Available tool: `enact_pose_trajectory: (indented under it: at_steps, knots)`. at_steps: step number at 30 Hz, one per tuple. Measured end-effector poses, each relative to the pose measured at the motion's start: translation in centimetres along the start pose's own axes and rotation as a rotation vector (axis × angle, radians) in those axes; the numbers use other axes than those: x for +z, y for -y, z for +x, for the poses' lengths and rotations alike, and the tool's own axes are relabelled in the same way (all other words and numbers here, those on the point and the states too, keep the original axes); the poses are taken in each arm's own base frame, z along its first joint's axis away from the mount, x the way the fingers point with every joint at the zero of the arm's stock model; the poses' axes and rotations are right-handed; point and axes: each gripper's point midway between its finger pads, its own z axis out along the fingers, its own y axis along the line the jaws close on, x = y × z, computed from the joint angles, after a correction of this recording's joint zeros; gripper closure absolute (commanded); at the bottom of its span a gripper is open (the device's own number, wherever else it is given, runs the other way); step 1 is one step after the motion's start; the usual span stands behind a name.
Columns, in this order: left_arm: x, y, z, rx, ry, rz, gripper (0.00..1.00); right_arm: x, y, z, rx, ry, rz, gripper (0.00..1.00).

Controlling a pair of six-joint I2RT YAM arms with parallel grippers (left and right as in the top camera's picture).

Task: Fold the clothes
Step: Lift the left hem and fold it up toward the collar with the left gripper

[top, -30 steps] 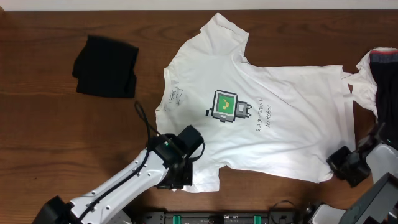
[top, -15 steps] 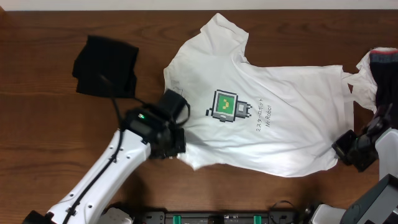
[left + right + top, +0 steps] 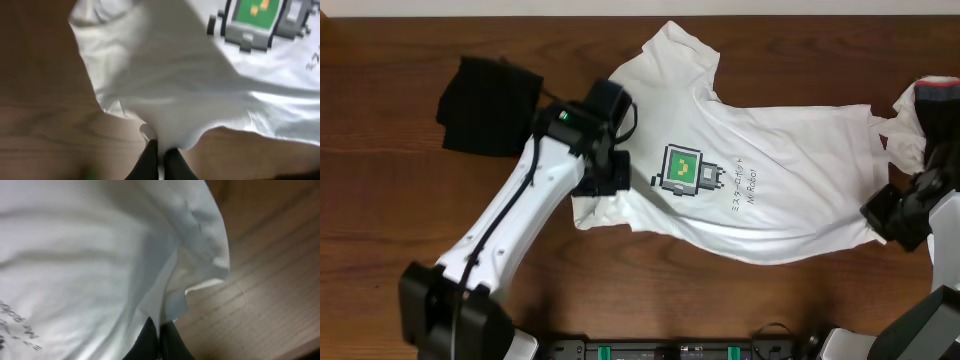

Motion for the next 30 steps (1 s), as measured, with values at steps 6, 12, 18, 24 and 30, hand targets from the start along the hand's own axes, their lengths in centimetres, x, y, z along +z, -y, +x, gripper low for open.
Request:
enact_pose_trajectory:
  at_steps: [6, 12, 18, 24, 30]
  knots:
    - [-1.9, 0.4, -3.5, -0.002, 0.107, -0.008, 0.94, -0.4, -0.9, -2.2, -0.007, 0.079, -0.033, 0.99]
    - [-2.7, -0.1, -5.9, -0.014, 0.192, -0.005, 0.94, 1.2, -1.4, -3.8, -0.01, 0.1, -0.042, 0.99]
    - [-2.6, 0.7, -8.2, -0.002, 0.27, 0.021, 0.94, 2.7, -3.6, -5.4, -0.053, 0.143, -0.08, 0.99]
    - [-0.8, 1.2, -10.0, 0.017, 0.288, 0.02, 0.94, 3.3, -6.1, -6.6, -0.107, 0.198, -0.123, 0.99]
    - [2.1, 1.1, -11.8, 0.026, 0.293, -0.016, 0.94, 4.1, -7.2, -7.8, -0.122, 0.237, -0.146, 0.99]
